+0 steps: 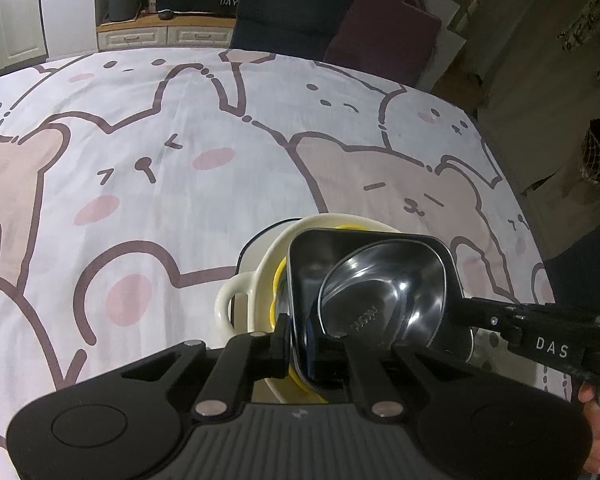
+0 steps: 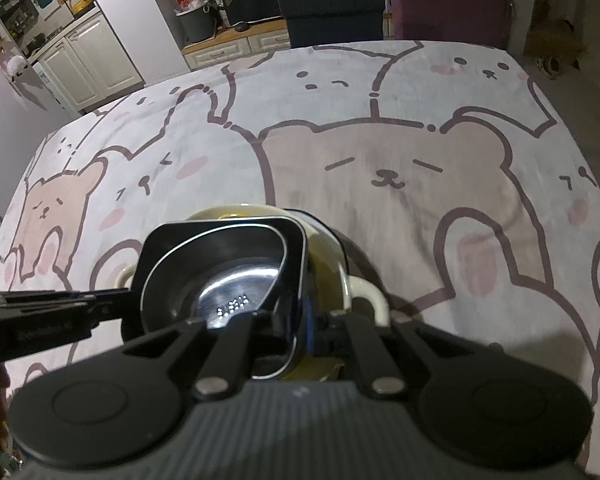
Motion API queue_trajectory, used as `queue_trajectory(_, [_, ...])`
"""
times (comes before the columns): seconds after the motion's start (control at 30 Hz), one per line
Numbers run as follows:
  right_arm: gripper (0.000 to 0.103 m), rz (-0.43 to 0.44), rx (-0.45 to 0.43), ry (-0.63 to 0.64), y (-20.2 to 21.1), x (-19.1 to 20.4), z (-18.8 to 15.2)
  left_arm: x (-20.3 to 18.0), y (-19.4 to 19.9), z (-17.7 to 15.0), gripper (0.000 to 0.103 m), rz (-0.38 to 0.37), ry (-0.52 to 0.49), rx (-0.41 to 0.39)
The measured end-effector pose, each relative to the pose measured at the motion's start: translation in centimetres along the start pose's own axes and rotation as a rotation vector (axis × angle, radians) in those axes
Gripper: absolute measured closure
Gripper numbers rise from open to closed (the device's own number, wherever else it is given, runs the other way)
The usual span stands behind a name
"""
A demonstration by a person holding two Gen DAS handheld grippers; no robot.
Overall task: Organize plates and bowls
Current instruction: 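Lower the square container into the cream bowl with both grippers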
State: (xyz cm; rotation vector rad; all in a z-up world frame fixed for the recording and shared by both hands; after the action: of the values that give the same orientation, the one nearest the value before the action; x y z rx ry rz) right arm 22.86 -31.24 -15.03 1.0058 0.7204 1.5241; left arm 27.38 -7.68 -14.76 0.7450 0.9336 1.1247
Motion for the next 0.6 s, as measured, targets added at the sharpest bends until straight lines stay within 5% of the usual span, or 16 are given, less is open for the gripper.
queue_trajectory(0.5, [0.094,0.001,-0.037,0.021,2.2,0.6,-0.5,-0.7,1.8,-0.5,0.085,-0.015,-0.016,-0.035])
queue_trajectory(0.6, [0.086,0.0,-0.054,0.028,3.0,0.7,-0.6,-0.8,2.4,-0.5,0.074,-0.008,-0.017,-0.052])
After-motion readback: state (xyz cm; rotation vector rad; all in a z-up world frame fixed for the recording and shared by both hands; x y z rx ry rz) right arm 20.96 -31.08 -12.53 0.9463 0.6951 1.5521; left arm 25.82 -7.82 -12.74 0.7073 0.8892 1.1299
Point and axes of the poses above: each gripper's, at about its wrist camera, not at the fingertips, and y roughly against the way its jaws point, x to its left, z to its top, the point moved 7 cm from there along -y, roughly the way its jaws point, and after that the axes turned 2 degrees about z, right-handed, at the moved point
